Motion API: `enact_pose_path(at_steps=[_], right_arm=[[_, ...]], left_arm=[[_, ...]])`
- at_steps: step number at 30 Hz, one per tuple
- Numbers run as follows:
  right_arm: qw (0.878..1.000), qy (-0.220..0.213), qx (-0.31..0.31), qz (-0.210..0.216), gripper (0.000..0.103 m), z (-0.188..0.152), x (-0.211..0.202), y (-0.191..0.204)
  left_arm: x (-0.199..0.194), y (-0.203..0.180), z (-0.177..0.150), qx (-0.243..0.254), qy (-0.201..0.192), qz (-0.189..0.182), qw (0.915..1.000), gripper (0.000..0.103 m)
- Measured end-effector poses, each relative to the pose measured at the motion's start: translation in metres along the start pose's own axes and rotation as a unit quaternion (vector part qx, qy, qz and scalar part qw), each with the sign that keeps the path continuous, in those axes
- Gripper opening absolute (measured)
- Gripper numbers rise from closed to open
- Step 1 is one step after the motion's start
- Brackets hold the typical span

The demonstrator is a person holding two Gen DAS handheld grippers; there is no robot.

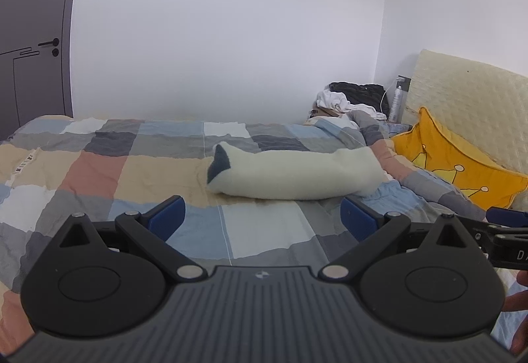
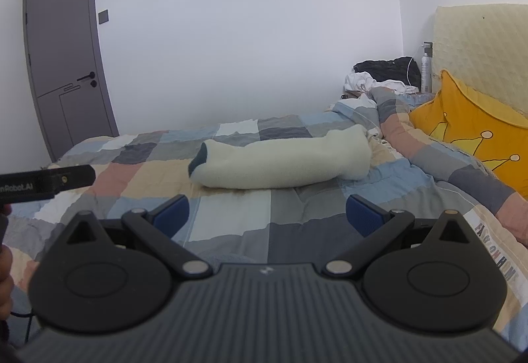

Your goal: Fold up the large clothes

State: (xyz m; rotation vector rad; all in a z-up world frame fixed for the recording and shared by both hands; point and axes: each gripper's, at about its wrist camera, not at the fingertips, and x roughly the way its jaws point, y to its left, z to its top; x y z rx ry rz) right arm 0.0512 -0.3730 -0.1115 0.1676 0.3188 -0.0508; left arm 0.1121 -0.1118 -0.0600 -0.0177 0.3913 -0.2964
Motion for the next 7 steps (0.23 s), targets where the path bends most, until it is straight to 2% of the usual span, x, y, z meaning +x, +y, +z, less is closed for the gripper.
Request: enact_pose_path(at_steps=[7], right_arm=[[1.000,-0.002,-0.003,0.000,0.103,0.0005,-0.0022,0.0010]], left_arm=[[-0.0038,0.0014,0.0006,-0.009,0.002,-0.005,0.9999,0.102]])
